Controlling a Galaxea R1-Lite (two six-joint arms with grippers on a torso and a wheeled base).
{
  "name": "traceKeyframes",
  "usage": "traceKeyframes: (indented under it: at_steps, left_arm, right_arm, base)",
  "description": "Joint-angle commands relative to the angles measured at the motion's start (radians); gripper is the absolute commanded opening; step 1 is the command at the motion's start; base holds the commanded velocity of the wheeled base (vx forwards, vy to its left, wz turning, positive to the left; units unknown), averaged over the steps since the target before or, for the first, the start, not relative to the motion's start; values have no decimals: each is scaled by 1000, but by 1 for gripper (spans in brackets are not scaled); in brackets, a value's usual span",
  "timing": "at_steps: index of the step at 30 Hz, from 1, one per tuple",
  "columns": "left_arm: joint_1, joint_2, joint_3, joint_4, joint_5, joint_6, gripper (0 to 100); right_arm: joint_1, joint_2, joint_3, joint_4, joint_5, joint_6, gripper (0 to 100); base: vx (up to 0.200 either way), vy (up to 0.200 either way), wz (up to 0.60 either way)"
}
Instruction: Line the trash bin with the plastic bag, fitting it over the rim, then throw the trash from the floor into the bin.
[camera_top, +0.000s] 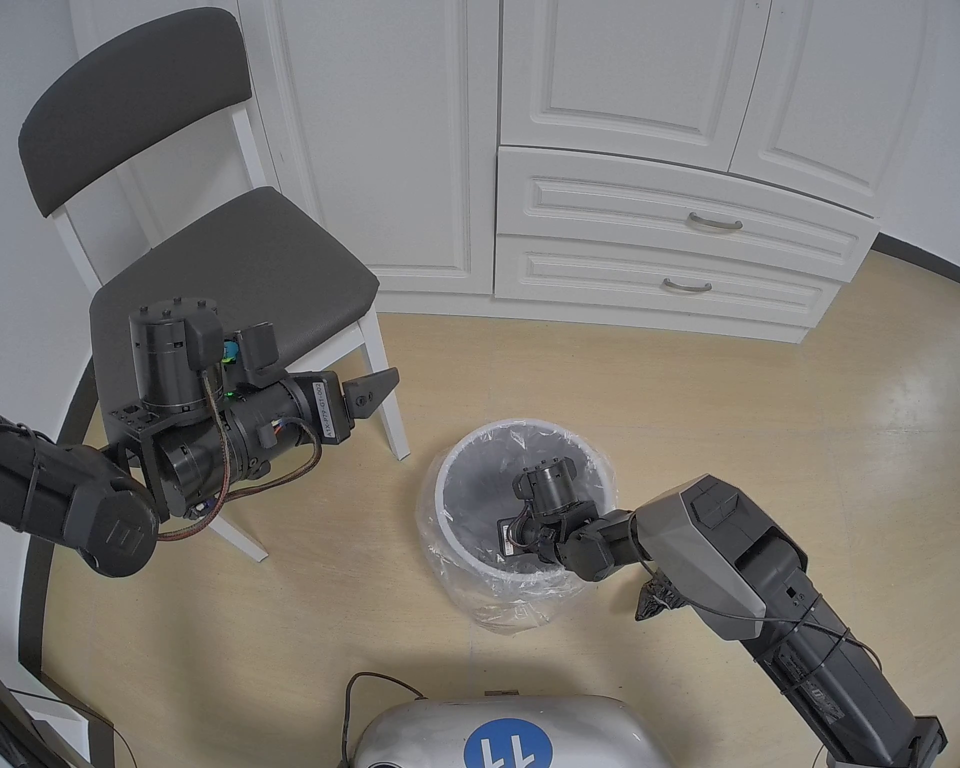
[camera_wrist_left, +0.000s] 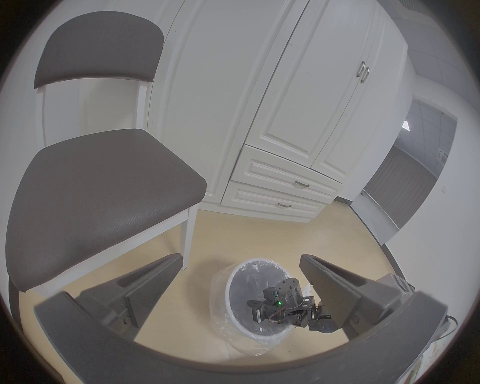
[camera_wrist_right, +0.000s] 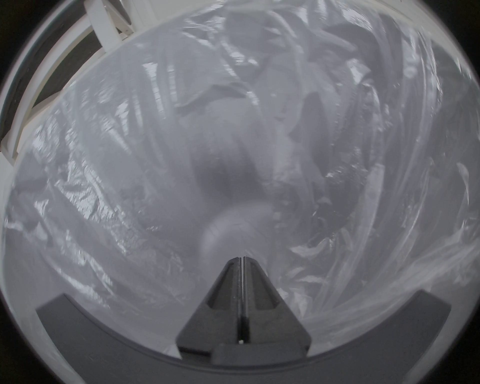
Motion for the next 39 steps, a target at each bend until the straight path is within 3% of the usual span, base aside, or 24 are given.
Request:
traceKeyframes:
  at_steps: [1,8,19,27,31,32,39]
  left_arm:
    - [0,10,-3,0,0,0,100]
    - [2,13,-3,0,0,0,100]
    - [2,5,13,1,0,1,100]
    - [-3,-4,20,6,0,1,100]
    - [-4,-15,34,1,-1,1,100]
    - [-4,-19,34,6,-1,1,100]
    - [3,-53,71,9,-44,1,100]
  right_arm:
    - [-6,3,-2,-3,0,2,0]
    - [1,-23,-2,-35,0,24,0]
    - [8,-192,31,66,-8,56,0]
    - [37,-333,226,40,-49,82,0]
    - [59,-442,386,-51,-52,84,0]
    - [62,-462,413,-75,-55,87,100]
    - [74,-635,742,-351,-93,127,100]
  base:
    - [0,0,0]
    - [0,0,0]
    - [0,0,0]
    - [0,0,0]
    - [0,0,0]
    - [0,0,0]
    - [0,0,0]
